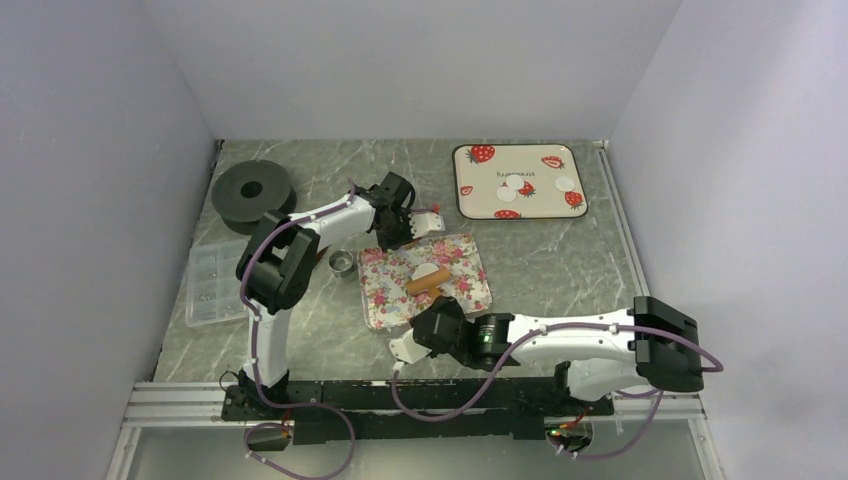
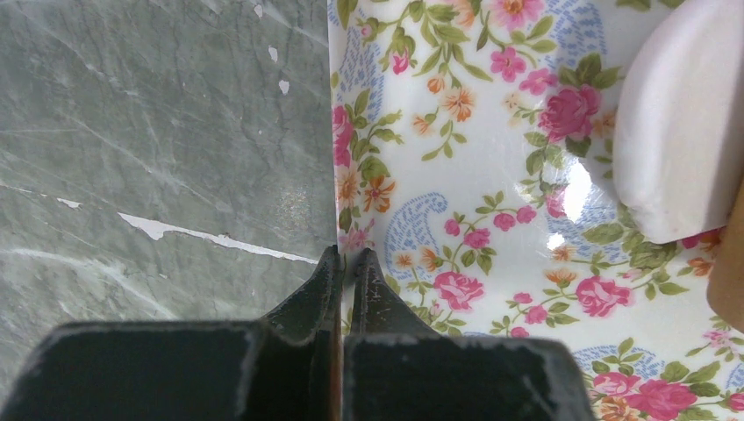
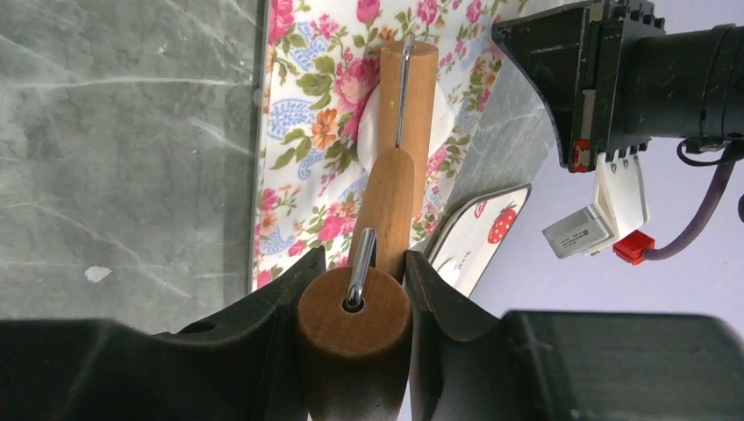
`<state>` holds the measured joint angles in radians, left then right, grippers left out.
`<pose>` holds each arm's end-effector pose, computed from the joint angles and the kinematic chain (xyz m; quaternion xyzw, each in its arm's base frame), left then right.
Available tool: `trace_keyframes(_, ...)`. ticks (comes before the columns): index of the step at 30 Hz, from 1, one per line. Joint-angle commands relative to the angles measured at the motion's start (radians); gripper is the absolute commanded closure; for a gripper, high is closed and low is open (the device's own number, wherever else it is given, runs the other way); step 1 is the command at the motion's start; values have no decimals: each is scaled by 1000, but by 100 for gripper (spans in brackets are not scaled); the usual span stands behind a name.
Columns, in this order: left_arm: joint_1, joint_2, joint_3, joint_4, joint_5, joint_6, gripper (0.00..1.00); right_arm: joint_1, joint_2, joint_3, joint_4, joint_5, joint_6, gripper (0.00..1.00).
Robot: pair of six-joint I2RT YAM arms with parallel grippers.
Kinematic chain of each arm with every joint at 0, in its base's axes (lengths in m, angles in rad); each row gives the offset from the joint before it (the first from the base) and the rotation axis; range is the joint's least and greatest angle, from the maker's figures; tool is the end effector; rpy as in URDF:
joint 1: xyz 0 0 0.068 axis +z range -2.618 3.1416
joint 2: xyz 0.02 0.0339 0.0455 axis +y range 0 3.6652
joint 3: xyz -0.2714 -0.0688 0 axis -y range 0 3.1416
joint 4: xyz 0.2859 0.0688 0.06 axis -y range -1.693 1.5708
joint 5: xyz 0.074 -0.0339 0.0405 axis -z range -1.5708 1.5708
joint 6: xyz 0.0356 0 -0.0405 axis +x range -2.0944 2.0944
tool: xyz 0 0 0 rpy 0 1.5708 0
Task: Roll out the dumpling wrappers from the dough
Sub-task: Flatten out the dough on the work surface.
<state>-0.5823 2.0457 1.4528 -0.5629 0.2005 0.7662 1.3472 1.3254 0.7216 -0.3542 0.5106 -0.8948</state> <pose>0.3791 -0.2581 0.1452 0.6240 0.7477 -0.0787 0.2131 0.0799 0.2730 0.1779 -0.7976 0.4697 -0.1692 0.3384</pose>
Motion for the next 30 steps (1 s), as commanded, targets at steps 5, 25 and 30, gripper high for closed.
trace_keyframes(5, -36, 128, -82, -94, 14, 30, 100, -136, 149, -1, -145, -215, -65, 100)
trace_keyframes(25, -36, 127, -83, -93, 11, 31, 100, -152, 159, -16, -109, -235, -48, 100)
trace_keyframes(30, -36, 126, -84, -93, 12, 32, 100, -118, 201, 7, -143, -235, -12, 100)
